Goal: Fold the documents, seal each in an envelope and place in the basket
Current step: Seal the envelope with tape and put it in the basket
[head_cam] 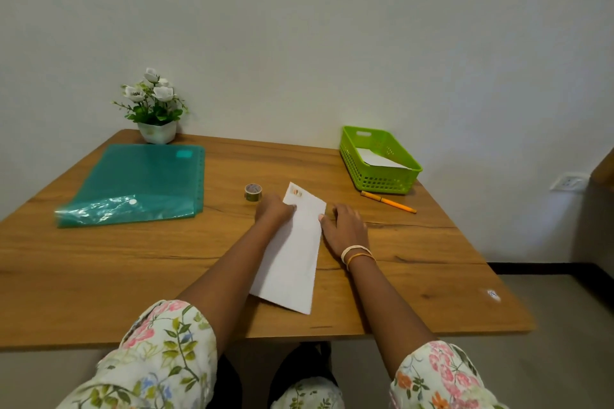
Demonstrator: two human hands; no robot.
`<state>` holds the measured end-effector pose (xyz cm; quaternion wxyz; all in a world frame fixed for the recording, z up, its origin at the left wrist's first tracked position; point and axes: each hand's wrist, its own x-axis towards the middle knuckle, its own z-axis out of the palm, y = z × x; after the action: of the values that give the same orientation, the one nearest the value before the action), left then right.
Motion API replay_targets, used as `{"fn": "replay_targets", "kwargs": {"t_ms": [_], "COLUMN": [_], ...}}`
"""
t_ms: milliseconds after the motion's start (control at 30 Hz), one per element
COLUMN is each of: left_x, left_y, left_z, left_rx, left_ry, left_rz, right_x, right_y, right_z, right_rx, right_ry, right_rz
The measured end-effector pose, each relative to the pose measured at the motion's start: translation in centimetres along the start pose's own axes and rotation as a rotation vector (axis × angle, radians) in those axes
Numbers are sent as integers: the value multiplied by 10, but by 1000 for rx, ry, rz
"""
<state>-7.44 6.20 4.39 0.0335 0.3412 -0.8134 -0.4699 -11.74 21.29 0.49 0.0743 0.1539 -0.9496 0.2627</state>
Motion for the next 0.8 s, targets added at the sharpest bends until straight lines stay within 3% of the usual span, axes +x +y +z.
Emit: {"fn": "replay_targets", "kwargs": {"t_ms": [167, 267, 333, 400, 567, 667, 800], "left_x": [-1, 9, 3, -7, -20, -23, -26], "left_y": [3, -4, 1, 6, 17, 23, 31], "left_z": [0, 5, 5, 5, -3, -10, -6], "left_rx": [-706, -970, -1001, -965, -490, -465, -613], "left_ry": [-59, 48, 60, -38, -495, -691, -652], "left_rz": [-213, -376, -377, -334, -198, -206, -100], "right_x": [-16, -20, -17, -9, 14, 28, 32], "right_y": [-13, -15, -14, -13, -22, -23, -22], "right_z": [-5, -13, -24, -33, -54, -68, -75], "right_rx": [332, 581, 580, 501, 622, 671, 712], "right_ry": [9, -74, -160, -169, 39, 96, 1], "right_rz": [148, 212, 221, 225, 334, 373, 355]}}
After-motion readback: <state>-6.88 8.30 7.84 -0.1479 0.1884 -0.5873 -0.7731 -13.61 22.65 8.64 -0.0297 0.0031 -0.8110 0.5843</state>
